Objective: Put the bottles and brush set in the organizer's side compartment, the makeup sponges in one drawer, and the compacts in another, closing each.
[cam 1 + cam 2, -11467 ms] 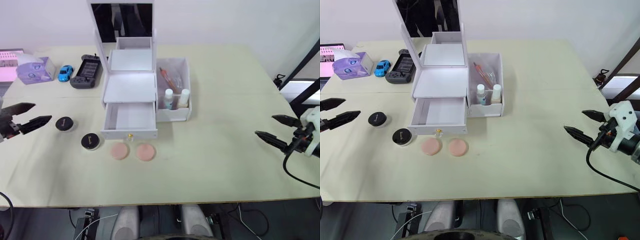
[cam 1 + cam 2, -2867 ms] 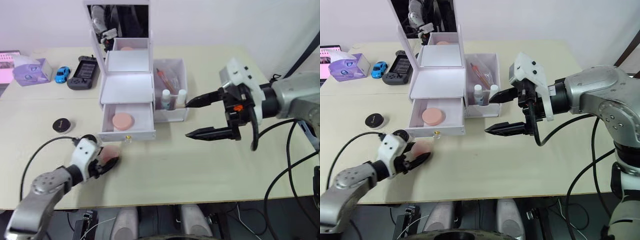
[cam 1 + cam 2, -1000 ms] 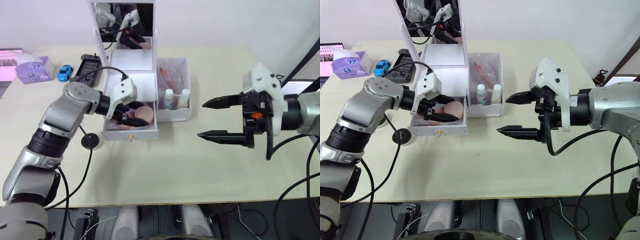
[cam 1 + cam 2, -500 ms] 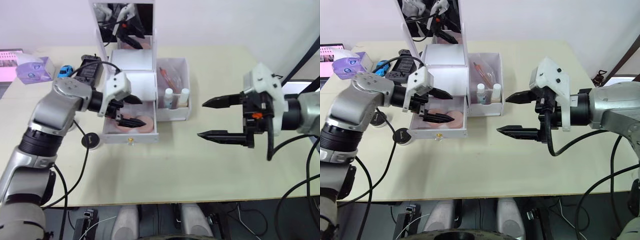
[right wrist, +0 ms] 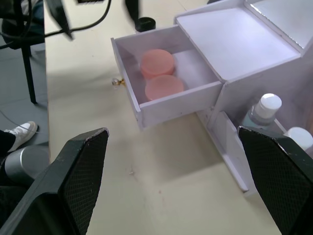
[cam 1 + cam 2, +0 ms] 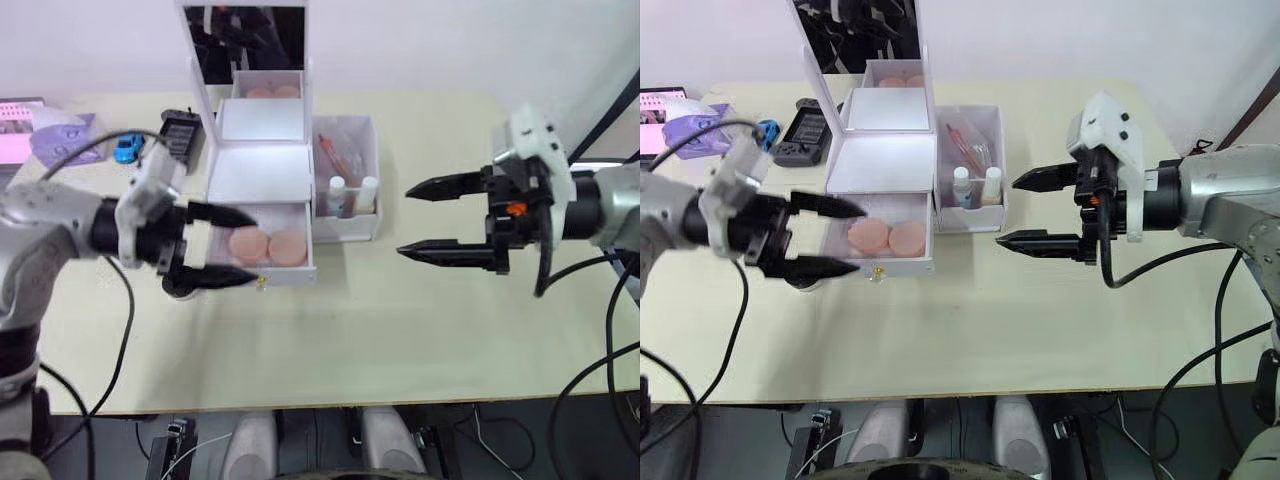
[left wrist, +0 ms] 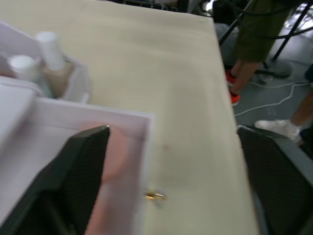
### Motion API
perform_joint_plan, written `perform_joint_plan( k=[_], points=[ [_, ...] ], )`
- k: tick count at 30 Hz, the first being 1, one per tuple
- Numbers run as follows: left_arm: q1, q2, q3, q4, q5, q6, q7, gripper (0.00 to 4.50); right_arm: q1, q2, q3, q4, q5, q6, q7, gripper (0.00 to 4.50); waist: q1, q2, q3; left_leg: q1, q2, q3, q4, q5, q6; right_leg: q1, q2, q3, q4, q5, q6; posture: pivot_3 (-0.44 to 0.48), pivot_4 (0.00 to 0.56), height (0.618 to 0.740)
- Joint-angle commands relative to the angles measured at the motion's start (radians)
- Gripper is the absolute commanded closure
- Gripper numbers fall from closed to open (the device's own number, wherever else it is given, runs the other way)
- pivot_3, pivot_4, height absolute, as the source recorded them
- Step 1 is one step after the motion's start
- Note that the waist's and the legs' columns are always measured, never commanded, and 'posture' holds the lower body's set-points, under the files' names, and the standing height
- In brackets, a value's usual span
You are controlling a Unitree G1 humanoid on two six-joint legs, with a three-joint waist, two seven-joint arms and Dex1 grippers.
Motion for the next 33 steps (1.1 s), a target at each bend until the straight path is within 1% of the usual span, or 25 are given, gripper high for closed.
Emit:
perform_joint_plan(
  k=[1, 4, 5, 6, 9, 11, 14, 17, 19, 20, 21, 23, 25, 27, 31, 33],
  points=[
    [0.161, 0.017, 0.142, -0.099, -0.049, 0.006, 0.038, 1.89, -0.005, -0.017, -0.006, 0.004, -0.024, -0.040, 0.047, 0.00, 0.001, 0.000, 0.000, 0.000, 0.000, 0.000, 0.000, 0.000, 0.000, 0.000, 0.000, 0.000, 0.000, 0.000, 0.000, 0.000, 0.150, 0.740],
    [0.289, -0.012, 0.208, -0.129, -0.066, -0.001, 0.094, 3.42, 0.000, -0.018, 0.002, 0.009, -0.041, -0.060, 0.076, 0.00, 0.003, 0.000, 0.000, 0.001, 0.000, 0.000, 0.000, 0.000, 0.000, 0.001, -0.001, 0.000, 0.000, 0.000, 0.001, 0.000, 0.150, 0.740],
    [0.324, -0.026, 0.232, -0.134, -0.089, 0.007, 0.117, 4.02, 0.000, -0.020, 0.006, 0.009, -0.050, -0.068, 0.085, 0.00, 0.004, 0.000, 0.000, 0.001, 0.000, 0.000, 0.000, 0.000, 0.000, 0.001, -0.001, 0.000, 0.000, -0.001, 0.001, 0.000, 0.150, 0.740],
    [0.369, -0.044, 0.255, -0.136, -0.099, 0.007, 0.137, 4.47, 0.000, -0.021, 0.010, 0.009, -0.059, -0.076, 0.092, 0.00, 0.004, 0.000, 0.000, 0.001, 0.000, 0.000, 0.001, 0.000, 0.000, 0.001, -0.001, 0.000, 0.000, -0.001, 0.002, 0.000, 0.150, 0.740],
    [0.501, -0.092, 0.289, -0.149, -0.084, -0.036, 0.164, 4.47, -0.017, -0.006, 0.016, 0.011, -0.065, -0.084, 0.097, 0.00, 0.002, 0.000, 0.000, 0.002, 0.000, 0.001, 0.001, 0.000, 0.000, 0.001, -0.001, 0.000, -0.001, -0.001, 0.002, 0.000, 0.150, 0.740],
    [0.562, -0.128, 0.282, -0.165, -0.054, -0.087, 0.190, 4.47, -0.018, 0.001, 0.014, 0.012, -0.068, -0.087, 0.094, 0.00, 0.002, 0.000, 0.000, 0.002, 0.000, 0.001, 0.000, 0.000, 0.000, 0.001, -0.002, 0.000, -0.001, -0.001, 0.002, 0.000, 0.150, 0.740],
    [0.621, -0.202, 0.253, -0.204, -0.009, -0.156, 0.268, 4.47, 0.007, 0.005, 0.009, 0.000, -0.076, -0.097, 0.088, 0.00, 0.005, 0.000, 0.000, 0.002, 0.000, 0.001, 0.000, 0.000, 0.000, 0.000, -0.002, 0.000, -0.001, -0.001, 0.001, 0.000, 0.150, 0.740],
    [0.678, -0.295, 0.219, -0.250, 0.040, -0.217, 0.375, 4.47, 0.027, 0.010, -0.004, -0.017, -0.065, -0.094, 0.081, 0.00, 0.005, 0.000, 0.000, 0.002, 0.000, 0.001, 0.000, 0.000, 0.000, 0.001, -0.002, 0.000, -0.002, -0.001, 0.001, 0.000, 0.150, 0.740],
    [0.711, -0.374, 0.197, -0.276, 0.083, -0.261, 0.471, 4.47, 0.034, 0.013, -0.010, -0.018, -0.060, -0.095, 0.078, 0.00, 0.005, 0.000, 0.000, 0.001, 0.000, 0.002, 0.001, 0.000, 0.000, 0.001, -0.002, 0.000, -0.002, 0.000, -0.001, 0.000, 0.150, 0.740],
    [0.734, -0.408, 0.175, -0.289, 0.129, -0.295, 0.514, 4.47, 0.038, 0.013, -0.013, -0.019, -0.059, -0.096, 0.077, 0.00, 0.005, 0.000, -0.001, 0.001, 0.000, 0.002, 0.001, 0.000, 0.000, 0.001, -0.002, 0.001, -0.002, 0.001, -0.001, 0.000, 0.150, 0.740],
    [0.755, -0.457, 0.156, -0.306, 0.151, -0.316, 0.565, 4.47, 0.041, 0.014, -0.016, -0.020, -0.056, -0.096, 0.076, 0.00, 0.005, 0.000, -0.001, 0.001, 0.000, 0.002, 0.001, 0.000, 0.000, 0.001, -0.002, 0.001, -0.002, 0.001, -0.001, 0.000, 0.150, 0.740],
    [0.784, -0.515, 0.118, -0.332, 0.184, -0.349, 0.627, 4.47, 0.044, 0.013, -0.021, -0.022, -0.049, -0.096, 0.076, 0.00, 0.005, 0.000, -0.001, 0.002, 0.000, 0.002, 0.001, 0.000, 0.000, 0.001, -0.002, 0.001, -0.002, 0.001, -0.001, 0.000, 0.150, 0.740],
    [0.789, -0.560, 0.086, -0.347, 0.205, -0.370, 0.682, 4.47, 0.047, 0.011, -0.025, -0.023, -0.045, -0.096, 0.077, 0.00, 0.005, 0.000, -0.001, 0.002, 0.000, 0.002, 0.001, 0.000, 0.000, 0.002, -0.002, 0.001, -0.002, 0.000, 0.000, 0.000, 0.150, 0.740],
    [0.785, -0.576, 0.037, -0.342, 0.256, -0.401, 0.715, 4.47, 0.048, 0.009, -0.028, -0.023, -0.042, -0.096, 0.079, 0.00, 0.007, 0.000, -0.001, 0.003, 0.000, 0.002, 0.001, 0.000, 0.000, 0.002, -0.001, 0.001, -0.002, -0.001, 0.002, 0.000, 0.150, 0.740],
    [0.728, -0.630, -0.047, -0.272, 0.351, -0.490, 0.794, 4.47, 0.050, 0.002, -0.039, -0.026, -0.031, -0.095, 0.083, 0.00, 0.006, 0.000, -0.001, 0.003, 0.000, 0.002, 0.002, 0.000, 0.000, 0.002, -0.002, 0.001, -0.002, -0.001, 0.002, 0.000, 0.150, 0.740],
    [0.702, -0.651, -0.071, -0.247, 0.388, -0.526, 0.825, 4.47, 0.054, -0.003, -0.045, -0.028, -0.029, -0.096, 0.084, 0.00, 0.006, 0.000, -0.001, 0.003, 0.000, 0.002, 0.002, 0.000, 0.000, 0.003, -0.002, 0.001, -0.002, -0.001, 0.002, 0.000, 0.150, 0.740]
  ],
)
